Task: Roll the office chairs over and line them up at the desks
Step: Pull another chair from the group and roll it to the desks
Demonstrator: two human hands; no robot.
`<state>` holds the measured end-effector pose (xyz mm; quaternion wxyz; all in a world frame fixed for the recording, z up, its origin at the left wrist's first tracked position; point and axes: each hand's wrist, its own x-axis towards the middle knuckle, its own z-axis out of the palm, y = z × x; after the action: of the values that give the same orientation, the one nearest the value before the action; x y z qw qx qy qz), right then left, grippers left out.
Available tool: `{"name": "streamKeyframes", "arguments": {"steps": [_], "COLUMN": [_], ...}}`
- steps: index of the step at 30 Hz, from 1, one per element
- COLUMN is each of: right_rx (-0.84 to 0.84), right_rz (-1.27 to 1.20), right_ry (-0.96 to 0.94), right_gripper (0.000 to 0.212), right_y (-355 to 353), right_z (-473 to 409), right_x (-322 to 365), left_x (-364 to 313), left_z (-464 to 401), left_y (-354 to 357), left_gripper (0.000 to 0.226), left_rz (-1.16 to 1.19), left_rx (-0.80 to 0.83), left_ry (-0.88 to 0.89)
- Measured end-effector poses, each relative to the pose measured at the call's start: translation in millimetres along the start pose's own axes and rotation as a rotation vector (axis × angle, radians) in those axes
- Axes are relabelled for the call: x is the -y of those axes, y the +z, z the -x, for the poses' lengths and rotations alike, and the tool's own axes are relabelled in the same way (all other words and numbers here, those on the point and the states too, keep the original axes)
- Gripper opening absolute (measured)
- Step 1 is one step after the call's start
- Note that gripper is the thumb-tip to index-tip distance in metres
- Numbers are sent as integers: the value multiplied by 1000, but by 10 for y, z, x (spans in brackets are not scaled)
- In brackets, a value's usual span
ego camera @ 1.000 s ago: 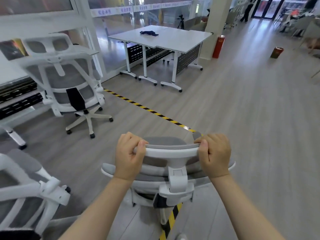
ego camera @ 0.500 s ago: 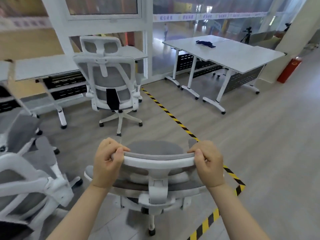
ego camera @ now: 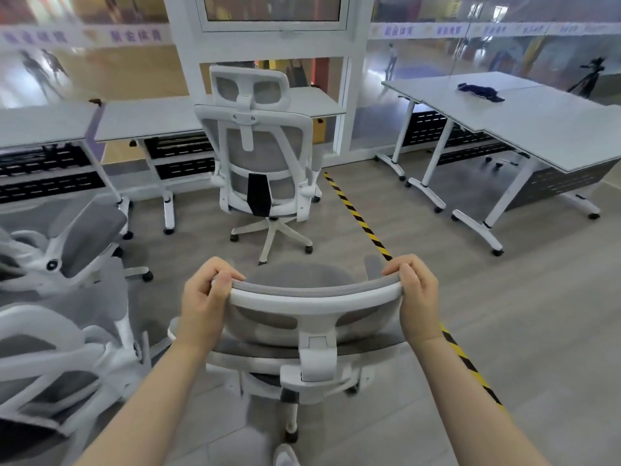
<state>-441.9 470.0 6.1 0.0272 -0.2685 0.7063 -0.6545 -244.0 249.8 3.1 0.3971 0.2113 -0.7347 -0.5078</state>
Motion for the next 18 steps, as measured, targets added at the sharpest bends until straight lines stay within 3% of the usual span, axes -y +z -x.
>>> {"name": "streamKeyframes", "arguments": {"steps": [3, 8, 13, 18], "right_rx": [-5, -20, -23, -64], "right_rz": [-28, -125, -275, -308], "right_ry": [58, 153, 451, 497], "right_gripper": [31, 43, 57, 53], "right_y": [109, 310, 492, 531], "right_z": [-319, -720, -958, -1168], "right_x": [-162, -403, -595, -673], "left_x": [144, 467, 568, 582], "left_z": [-230, -515, -714, -859], "left_y": [82, 150, 154, 257], "left_gripper": [43, 58, 60, 58], "left_rz": [50, 157, 129, 124], "left_rx": [-52, -177, -210, -241], "left_ry": [-41, -338, -321, -335]}}
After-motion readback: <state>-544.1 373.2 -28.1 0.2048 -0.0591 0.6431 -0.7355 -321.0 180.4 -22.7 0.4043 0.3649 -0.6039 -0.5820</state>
